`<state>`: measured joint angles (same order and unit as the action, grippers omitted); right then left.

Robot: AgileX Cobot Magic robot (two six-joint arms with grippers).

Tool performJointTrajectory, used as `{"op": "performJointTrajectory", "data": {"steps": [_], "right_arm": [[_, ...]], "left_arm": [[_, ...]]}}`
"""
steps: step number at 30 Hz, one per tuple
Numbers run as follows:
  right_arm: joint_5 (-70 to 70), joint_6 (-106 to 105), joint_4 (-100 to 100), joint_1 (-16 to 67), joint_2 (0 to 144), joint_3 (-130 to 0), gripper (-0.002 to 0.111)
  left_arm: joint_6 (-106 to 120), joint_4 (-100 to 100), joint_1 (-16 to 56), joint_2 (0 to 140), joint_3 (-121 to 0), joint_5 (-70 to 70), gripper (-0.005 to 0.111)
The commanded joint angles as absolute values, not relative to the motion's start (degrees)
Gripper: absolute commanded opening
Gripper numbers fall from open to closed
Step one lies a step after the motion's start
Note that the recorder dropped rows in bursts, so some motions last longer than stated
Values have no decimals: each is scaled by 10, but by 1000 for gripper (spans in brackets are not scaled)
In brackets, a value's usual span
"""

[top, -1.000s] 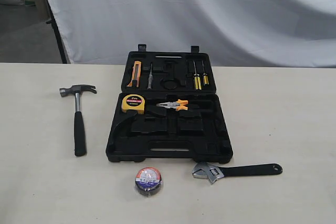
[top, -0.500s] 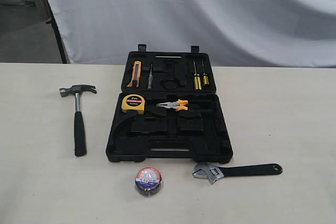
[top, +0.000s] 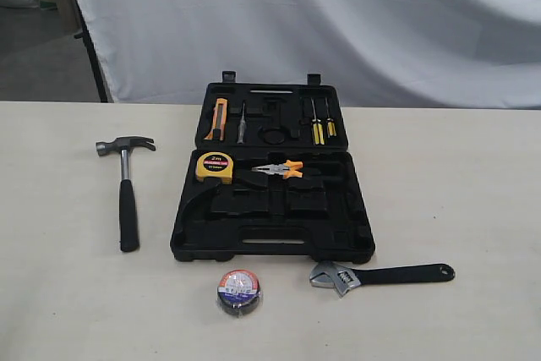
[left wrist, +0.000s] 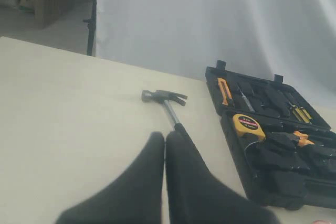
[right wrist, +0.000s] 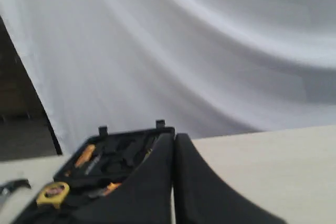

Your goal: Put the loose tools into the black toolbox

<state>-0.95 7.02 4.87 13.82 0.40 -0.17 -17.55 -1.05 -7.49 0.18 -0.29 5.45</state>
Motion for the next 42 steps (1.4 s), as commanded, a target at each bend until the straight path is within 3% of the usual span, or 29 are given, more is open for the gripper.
{"op": "performJointTrajectory", "data": {"steps": [1, 20, 35, 42], "right_arm": [[-63, 101, 90, 139, 0, 0, 0], [-36, 115, 90, 143, 0, 0, 0], [3, 94, 70, 201, 0, 0, 0], [8, 99, 74, 201, 109, 0, 0]], "left_arm": [[-178, -13, -89, 0, -4, 50, 1], [-178, -13, -89, 0, -4, 50, 1], [-178, -13, -89, 0, -4, 50, 1], [-178, -13, -89, 0, -4, 50, 1]]}}
